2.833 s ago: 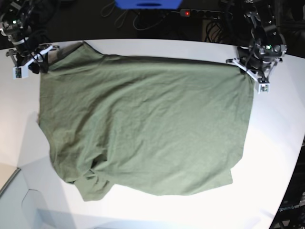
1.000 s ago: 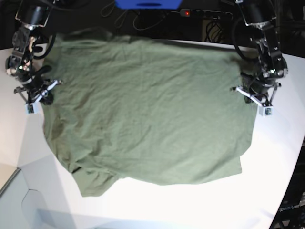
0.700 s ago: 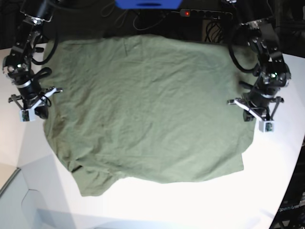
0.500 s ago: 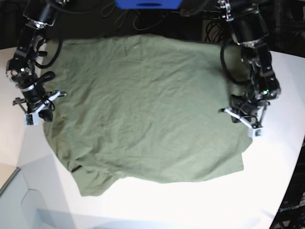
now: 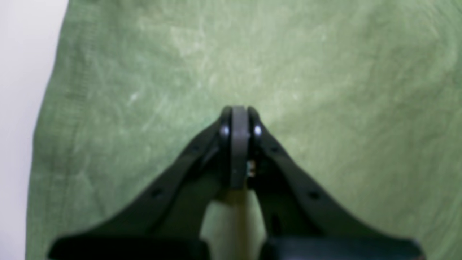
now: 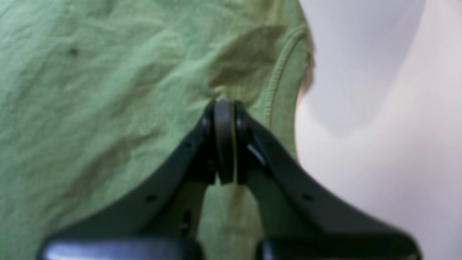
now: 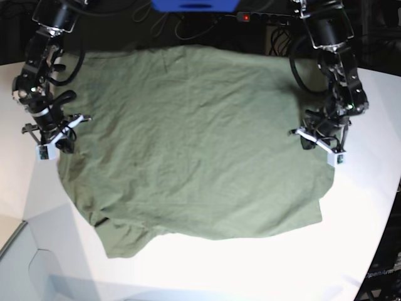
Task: Layout the t-shirt on the table in an organized manner, then fold the t-shirt properly
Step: 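Grasp the shirt edges with both grippers and pull them outward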
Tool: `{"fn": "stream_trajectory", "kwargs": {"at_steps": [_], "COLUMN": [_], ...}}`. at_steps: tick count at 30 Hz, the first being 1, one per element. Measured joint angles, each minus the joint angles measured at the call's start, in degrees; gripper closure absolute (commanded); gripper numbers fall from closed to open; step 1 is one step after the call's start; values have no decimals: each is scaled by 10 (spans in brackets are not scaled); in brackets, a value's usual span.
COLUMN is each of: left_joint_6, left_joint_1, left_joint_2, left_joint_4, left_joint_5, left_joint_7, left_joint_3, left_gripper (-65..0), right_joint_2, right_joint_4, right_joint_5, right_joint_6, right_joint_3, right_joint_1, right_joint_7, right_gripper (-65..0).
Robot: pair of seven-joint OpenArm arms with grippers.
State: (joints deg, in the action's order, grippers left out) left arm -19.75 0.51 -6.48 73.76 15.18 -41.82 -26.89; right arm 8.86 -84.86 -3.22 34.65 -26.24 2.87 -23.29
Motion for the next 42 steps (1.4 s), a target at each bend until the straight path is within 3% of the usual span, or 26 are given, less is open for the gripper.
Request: {"fn": "stream_trajectory", "kwargs": {"at_steps": [6,13,17,22,27,31,34,37,42], "left_joint_6": [-3,8,11,7,10,17,16,19,19], "left_joint_1": [-66,-120,-120,-24,96,178,210,224,247], "left_joint_2": [-12,-7,0,4,-18,-50,-53,-53,-66], "left_joint_4": [83,197,249,258,126,1,-74,-151,-276], "left_joint_5": [-1,-44,-49,-47,-56,-58,-52,-59,-53], "left_joint_7": [-55,-162,-174,-165,-174,-148,-68,-23,51], "left_joint_3": [-2,-1,-2,-56,-120,-123,-121,-117,-51], "left_gripper": [-1,-1,-1,-1,-1,-1,-1,-1,-1], "right_joint_2": [-1,-2,-2,-2,-3,-3,-3,-3,-3], "right_joint_4": [0,0,0,0,1,0,1,1,1], "right_joint_5": [0,0,0,0,0,-1,0,0,0], "right_joint_6": [0,0,0,0,0,0,0,0,0], "right_joint_3": [3,3,3,3,2,3,3,3,2], "right_joint_1": [0,0,0,3,10,16,16,19,24], "right_joint_7": [0,0,0,2,1,1,1,2,1], "right_gripper": [0,0,0,0,0,0,0,0,0]}}
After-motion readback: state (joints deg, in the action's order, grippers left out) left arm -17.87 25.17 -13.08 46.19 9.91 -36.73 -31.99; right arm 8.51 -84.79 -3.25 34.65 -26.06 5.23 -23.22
